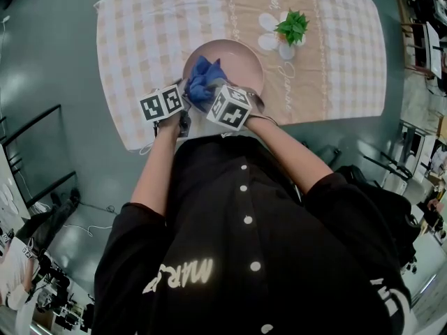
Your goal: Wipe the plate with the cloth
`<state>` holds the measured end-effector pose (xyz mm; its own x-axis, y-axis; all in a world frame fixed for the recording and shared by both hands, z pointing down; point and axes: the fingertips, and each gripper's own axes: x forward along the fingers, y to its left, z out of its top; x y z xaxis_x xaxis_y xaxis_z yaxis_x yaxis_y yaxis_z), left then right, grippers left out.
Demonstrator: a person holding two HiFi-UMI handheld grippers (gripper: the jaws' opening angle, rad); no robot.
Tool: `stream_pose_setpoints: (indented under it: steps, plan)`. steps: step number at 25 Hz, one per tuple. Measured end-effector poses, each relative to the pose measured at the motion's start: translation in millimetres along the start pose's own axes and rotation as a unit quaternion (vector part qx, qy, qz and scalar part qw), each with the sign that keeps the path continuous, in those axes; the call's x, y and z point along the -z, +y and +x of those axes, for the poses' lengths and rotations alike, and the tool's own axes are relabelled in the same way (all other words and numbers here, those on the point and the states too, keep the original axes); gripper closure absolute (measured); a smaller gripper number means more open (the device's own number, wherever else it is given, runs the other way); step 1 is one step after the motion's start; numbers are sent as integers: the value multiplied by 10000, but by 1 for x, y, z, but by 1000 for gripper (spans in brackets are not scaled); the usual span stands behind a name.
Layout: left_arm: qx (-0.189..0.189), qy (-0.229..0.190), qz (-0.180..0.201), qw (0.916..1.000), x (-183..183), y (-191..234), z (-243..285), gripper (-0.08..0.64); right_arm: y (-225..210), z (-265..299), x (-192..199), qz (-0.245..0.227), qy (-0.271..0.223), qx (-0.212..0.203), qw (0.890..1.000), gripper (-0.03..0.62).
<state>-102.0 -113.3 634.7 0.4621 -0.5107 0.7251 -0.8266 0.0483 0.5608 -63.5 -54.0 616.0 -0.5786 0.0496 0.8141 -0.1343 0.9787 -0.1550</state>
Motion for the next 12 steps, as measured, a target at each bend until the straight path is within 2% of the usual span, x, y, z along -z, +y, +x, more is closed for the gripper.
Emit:
stream_pose_setpoints:
  steps: [4, 12]
  plan:
    - [-94, 21, 61, 9999, 0, 2, 0, 531, 1, 2, 0, 20, -57, -52, 10000, 466]
    - [-293, 59, 89, 9995, -1, 2, 1, 531, 4, 0, 4, -349, 117, -74, 9993, 466]
